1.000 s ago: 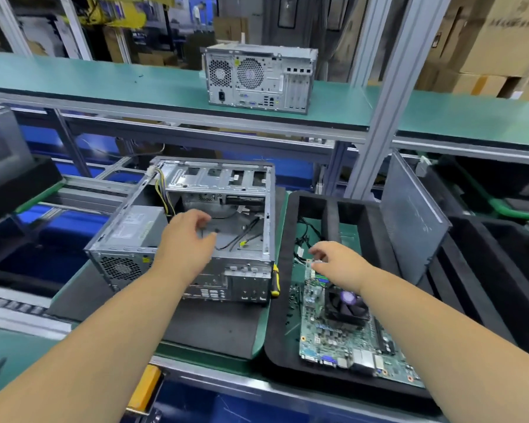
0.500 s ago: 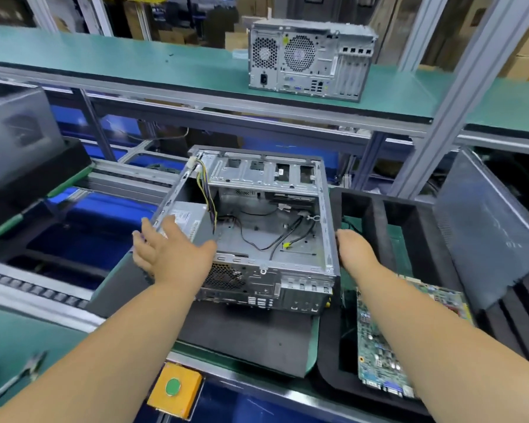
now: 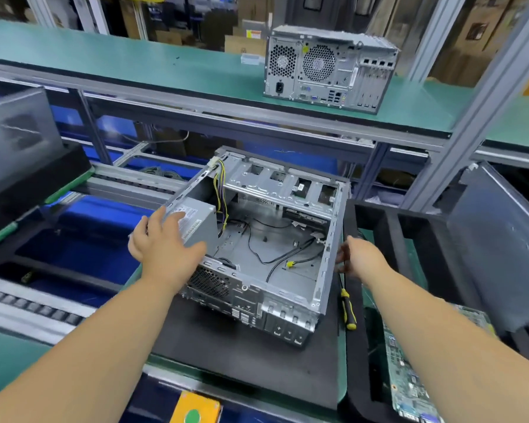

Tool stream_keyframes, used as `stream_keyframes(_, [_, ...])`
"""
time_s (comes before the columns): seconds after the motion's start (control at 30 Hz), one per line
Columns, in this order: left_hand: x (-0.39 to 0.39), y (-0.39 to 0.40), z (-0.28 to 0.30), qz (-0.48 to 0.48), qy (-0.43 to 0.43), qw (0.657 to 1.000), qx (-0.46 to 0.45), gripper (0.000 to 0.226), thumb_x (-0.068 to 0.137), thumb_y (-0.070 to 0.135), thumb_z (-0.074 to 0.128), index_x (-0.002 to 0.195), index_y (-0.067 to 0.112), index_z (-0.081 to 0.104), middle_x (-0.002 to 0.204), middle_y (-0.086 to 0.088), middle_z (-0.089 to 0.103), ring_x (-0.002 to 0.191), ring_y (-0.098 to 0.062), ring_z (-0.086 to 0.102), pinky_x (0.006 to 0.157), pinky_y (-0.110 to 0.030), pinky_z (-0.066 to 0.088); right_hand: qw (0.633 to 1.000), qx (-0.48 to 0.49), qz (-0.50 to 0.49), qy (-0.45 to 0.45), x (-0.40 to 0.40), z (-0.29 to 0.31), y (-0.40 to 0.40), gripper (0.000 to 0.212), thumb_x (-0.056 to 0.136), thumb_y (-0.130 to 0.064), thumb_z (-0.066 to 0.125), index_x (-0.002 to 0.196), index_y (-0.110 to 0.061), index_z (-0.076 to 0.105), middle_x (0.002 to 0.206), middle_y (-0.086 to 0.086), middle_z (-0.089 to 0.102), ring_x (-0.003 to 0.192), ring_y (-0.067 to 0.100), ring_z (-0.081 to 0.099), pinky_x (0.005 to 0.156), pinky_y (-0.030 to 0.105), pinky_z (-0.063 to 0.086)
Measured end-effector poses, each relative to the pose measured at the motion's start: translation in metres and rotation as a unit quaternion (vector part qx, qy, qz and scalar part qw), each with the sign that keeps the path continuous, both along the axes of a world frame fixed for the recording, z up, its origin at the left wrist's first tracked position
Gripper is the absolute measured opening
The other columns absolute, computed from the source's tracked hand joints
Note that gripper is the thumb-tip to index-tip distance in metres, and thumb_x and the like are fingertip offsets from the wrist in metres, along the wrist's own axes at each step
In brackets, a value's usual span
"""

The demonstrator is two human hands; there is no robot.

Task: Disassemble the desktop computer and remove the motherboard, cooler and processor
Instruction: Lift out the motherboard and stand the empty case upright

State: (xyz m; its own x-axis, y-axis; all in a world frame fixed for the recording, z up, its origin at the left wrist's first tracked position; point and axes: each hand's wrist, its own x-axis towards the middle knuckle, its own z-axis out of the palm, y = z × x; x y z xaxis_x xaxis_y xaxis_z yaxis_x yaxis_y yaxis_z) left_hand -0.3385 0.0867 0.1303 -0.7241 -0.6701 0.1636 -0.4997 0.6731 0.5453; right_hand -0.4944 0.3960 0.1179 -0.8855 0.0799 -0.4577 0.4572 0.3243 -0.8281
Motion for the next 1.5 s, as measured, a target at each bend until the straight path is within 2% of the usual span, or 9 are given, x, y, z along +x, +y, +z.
stream_keyframes(0.1, [-0.010, -0.024, -0.001, -0.040, -0.002, 0.999, 0.002, 0.080, 0.055, 0.043, 0.049, 0.134, 0.036, 0.046, 0.157, 0.010, 0.022, 0.146, -0.021, 0.002, 0.118, -0.046, 0.000, 0.914, 0.362, 0.169, 0.075, 0.004, -0.029, 0.017, 0.020, 0.095, -0.019, 0.048, 0.107, -0.005, 0.055, 0.110, 0.019, 0.062, 0.099, 0.034, 0.060, 0.082, 0.037, 0.050])
stream_keyframes(0.2, [-0.023, -0.045, -0.002, -0.074, -0.007, 0.997, -0.003, 0.080, 0.055, 0.043, 0.048, 0.134, 0.038, 0.045, 0.156, 0.012, 0.022, 0.146, -0.021, 0.002, 0.118, -0.046, 0.001, 0.857, 0.468, 0.214, 0.005, 0.022, -0.055, 0.019, 0.043, 0.091, -0.031, 0.059, 0.124, -0.006, 0.045, 0.126, 0.015, 0.056, 0.117, 0.032, 0.056, 0.094, 0.035, 0.047])
stream_keyframes(0.47, [-0.064, -0.079, 0.002, -0.133, -0.014, 0.991, 0.006, 0.081, 0.053, 0.042, 0.050, 0.133, 0.039, 0.047, 0.156, 0.011, 0.024, 0.144, -0.022, 0.007, 0.117, -0.047, 0.003, 0.863, 0.471, 0.179, -0.049, 0.050, -0.074, 0.018, 0.032, 0.093, -0.013, 0.049, 0.123, -0.003, 0.043, 0.128, 0.017, 0.058, 0.118, 0.031, 0.057, 0.086, 0.030, 0.044])
stream_keyframes(0.67, [-0.080, -0.086, 0.005, -0.138, -0.025, 0.990, 0.017, 0.082, 0.054, 0.047, 0.051, 0.135, 0.038, 0.045, 0.157, 0.006, 0.021, 0.145, -0.023, 0.006, 0.118, -0.046, 0.003, 0.859, 0.469, 0.199, -0.052, 0.056, -0.056, 0.020, 0.045, 0.092, -0.037, 0.060, 0.120, -0.005, 0.046, 0.125, 0.015, 0.060, 0.116, 0.032, 0.058, 0.086, 0.031, 0.045])
stream_keyframes(0.97, [-0.066, -0.051, 0.012, -0.066, 0.014, 0.997, 0.041, 0.091, 0.067, 0.037, 0.077, 0.146, 0.026, 0.033, 0.159, -0.007, 0.008, 0.147, -0.027, 0.001, 0.119, -0.047, 0.008, 0.897, 0.364, 0.070, 0.240, -0.012, 0.031, -0.011, 0.020, 0.094, -0.021, 0.046, 0.112, -0.019, 0.052, 0.104, 0.008, 0.061, 0.083, 0.029, 0.058, 0.068, 0.035, 0.044])
stream_keyframes(1.13, [-0.046, -0.001, 0.021, 0.014, 0.005, 0.995, 0.099, 0.104, 0.067, 0.040, 0.080, 0.151, 0.023, 0.020, 0.159, -0.013, 0.005, 0.147, -0.029, 0.004, 0.119, -0.046, 0.009, 0.849, 0.331, 0.141, 0.386, -0.061, 0.054, -0.045, 0.030, 0.093, -0.020, 0.054, 0.122, -0.012, 0.057, 0.119, 0.010, 0.055, 0.102, 0.027, 0.054, 0.085, 0.038, 0.046])
stream_keyframes(1.27, [-0.029, 0.043, 0.014, 0.134, 0.015, 0.969, 0.209, 0.120, 0.062, 0.042, 0.083, 0.153, 0.019, 0.008, 0.155, -0.014, 0.023, 0.142, -0.031, 0.023, 0.117, -0.046, 0.018, 0.824, 0.376, 0.238, 0.350, -0.103, 0.051, -0.058, 0.046, 0.097, -0.036, 0.051, 0.137, -0.012, 0.047, 0.138, 0.013, 0.042, 0.123, 0.035, 0.043, 0.099, 0.044, 0.040])
stream_keyframes(1.4, [-0.024, 0.067, 0.000, 0.111, 0.022, 0.936, 0.334, 0.113, 0.061, 0.031, 0.077, 0.151, 0.026, 0.008, 0.143, -0.008, 0.043, 0.125, -0.033, 0.047, 0.108, -0.046, 0.036, 0.859, 0.383, 0.244, 0.236, -0.141, 0.049, -0.055, 0.063, 0.098, -0.051, 0.040, 0.147, -0.012, 0.035, 0.151, 0.013, 0.035, 0.136, 0.036, 0.035, 0.108, 0.044, 0.033])
stream_keyframes(1.5, [-0.027, 0.065, -0.003, 0.095, 0.021, 0.942, 0.322, 0.092, 0.070, 0.023, 0.068, 0.147, 0.022, 0.018, 0.129, -0.008, 0.051, 0.097, -0.026, 0.057, 0.077, -0.031, 0.050, 0.858, 0.394, 0.266, 0.197, -0.151, 0.052, -0.052, 0.073, 0.094, -0.062, 0.038, 0.150, -0.015, 0.031, 0.153, 0.011, 0.036, 0.135, 0.037, 0.038, 0.105, 0.045, 0.035])
